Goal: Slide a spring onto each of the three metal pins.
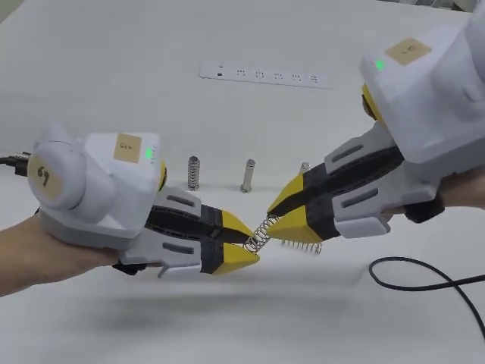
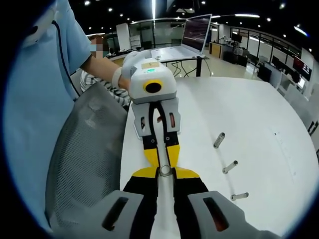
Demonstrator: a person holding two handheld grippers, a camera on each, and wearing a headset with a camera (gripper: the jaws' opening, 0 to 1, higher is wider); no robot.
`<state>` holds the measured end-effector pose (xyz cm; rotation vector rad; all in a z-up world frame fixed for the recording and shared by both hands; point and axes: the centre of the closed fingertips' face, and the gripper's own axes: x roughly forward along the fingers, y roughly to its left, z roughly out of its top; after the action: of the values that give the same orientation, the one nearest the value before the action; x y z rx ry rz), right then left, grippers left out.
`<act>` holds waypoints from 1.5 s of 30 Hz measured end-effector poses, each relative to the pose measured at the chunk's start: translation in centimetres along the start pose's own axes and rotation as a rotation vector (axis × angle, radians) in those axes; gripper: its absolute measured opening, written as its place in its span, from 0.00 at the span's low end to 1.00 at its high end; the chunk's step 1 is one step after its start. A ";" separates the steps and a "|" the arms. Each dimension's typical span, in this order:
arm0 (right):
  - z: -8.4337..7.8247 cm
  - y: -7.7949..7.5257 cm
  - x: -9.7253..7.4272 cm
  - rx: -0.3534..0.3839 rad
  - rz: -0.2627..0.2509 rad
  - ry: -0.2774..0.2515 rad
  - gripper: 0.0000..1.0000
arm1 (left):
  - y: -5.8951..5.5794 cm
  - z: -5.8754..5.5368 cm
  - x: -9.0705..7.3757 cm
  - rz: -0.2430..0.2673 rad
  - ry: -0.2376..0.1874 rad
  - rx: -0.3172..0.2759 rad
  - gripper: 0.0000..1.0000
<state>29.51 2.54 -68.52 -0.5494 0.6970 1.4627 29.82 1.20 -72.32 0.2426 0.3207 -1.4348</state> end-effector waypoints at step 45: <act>-1.5 1.2 2.4 -0.198 0.067 0.142 0.13 | -0.9 -0.5 -0.2 -0.027 0.071 -0.026 0.01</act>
<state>28.17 3.22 -71.18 -0.7949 0.6902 1.5765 28.82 1.47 -72.70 0.2693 0.4012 -1.4505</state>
